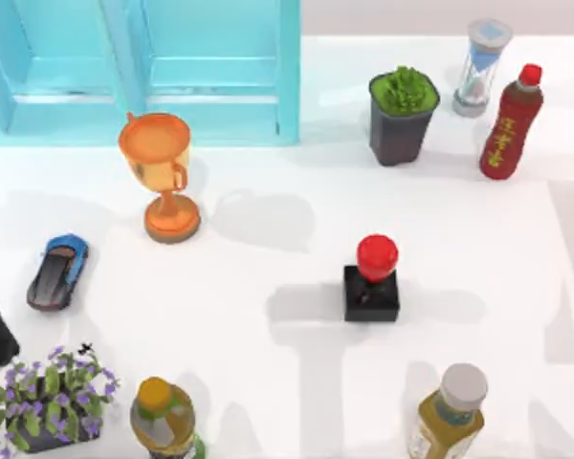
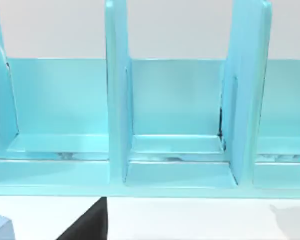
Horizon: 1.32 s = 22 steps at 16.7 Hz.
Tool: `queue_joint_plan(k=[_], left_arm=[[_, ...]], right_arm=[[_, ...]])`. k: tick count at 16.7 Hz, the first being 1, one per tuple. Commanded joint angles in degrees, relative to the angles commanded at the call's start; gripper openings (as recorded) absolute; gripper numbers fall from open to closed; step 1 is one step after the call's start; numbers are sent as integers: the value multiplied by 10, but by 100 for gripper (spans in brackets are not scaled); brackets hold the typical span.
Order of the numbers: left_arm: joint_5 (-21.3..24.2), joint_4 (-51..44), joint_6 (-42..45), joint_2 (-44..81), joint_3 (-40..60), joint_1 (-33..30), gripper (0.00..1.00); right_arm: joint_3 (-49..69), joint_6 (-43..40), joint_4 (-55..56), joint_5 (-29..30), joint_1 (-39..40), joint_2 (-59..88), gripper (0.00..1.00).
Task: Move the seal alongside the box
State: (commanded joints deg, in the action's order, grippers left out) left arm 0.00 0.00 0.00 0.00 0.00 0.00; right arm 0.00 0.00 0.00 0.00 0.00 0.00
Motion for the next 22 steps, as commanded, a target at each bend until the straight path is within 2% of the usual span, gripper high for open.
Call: queue_joint_plan(k=[5, 9, 15, 22], left_arm=[[0, 0, 0, 0, 0, 0, 100], [0, 0, 0, 0, 0, 0, 100], [0, 0, 0, 0, 0, 0, 100], [0, 0, 0, 0, 0, 0, 100]], right_arm=[[31, 7, -16, 2, 11, 25, 100], [142, 35, -76, 9, 49, 116, 100], [411, 118, -222, 10, 137, 348, 100], [774, 245, -442, -4, 249, 705, 100]])
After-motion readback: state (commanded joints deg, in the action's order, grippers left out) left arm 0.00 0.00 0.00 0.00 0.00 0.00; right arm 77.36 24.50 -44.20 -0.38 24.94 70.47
